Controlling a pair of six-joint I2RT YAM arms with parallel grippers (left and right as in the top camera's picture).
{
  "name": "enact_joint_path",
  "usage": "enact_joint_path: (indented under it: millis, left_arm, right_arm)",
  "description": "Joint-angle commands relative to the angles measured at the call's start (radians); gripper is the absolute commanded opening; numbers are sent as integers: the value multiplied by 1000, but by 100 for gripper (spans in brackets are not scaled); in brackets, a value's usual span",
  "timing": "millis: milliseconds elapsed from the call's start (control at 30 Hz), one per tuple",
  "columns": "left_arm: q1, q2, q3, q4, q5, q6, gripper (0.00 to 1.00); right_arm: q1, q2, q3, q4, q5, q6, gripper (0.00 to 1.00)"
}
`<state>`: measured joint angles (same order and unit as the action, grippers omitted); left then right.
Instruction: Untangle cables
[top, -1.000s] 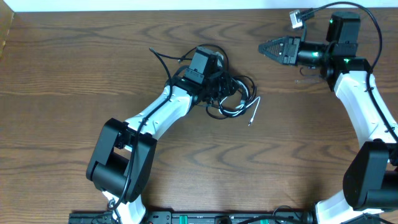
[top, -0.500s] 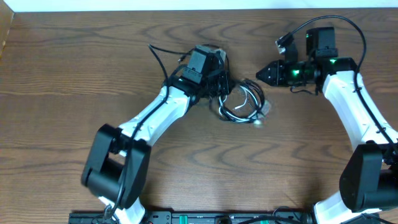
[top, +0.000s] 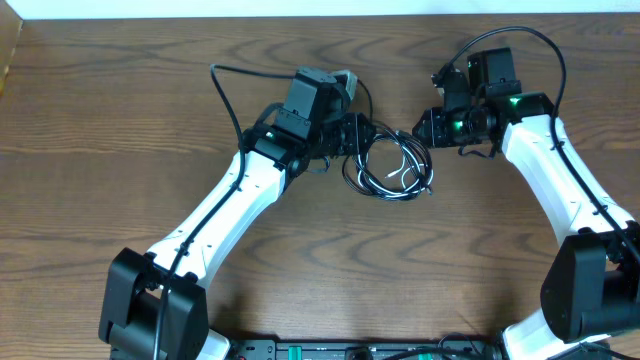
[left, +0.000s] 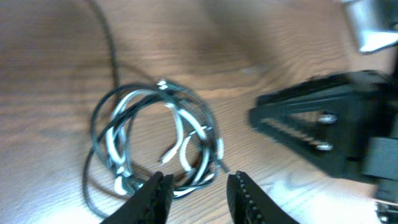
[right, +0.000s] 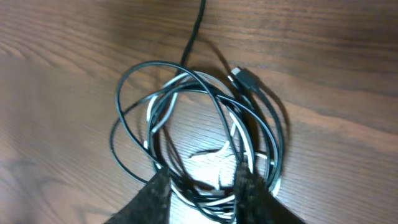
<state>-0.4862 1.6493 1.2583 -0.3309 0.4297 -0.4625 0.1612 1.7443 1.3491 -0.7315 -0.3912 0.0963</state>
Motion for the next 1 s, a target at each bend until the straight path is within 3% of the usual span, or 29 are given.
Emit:
enact_joint_path:
  millis: [0, 267, 467, 667, 967]
  left_arm:
    - [5, 4, 8, -82, -129, 18, 49]
    - [6, 36, 8, -119, -153, 92, 65]
    - [6, 114, 8, -158, -51, 197, 64]
    - [6, 212, 8, -150, -46, 196, 64]
    - [6, 307, 8, -95, -129, 83, 60]
  right_arm:
    - [20, 9, 2, -3, 34, -53, 34]
    - [26, 9, -17, -3, 53, -53, 39]
    - [26, 9, -17, -1, 53, -53, 42]
    - [26, 9, -18, 2, 53, -53, 42]
    - [26, 9, -18, 2, 53, -53, 42]
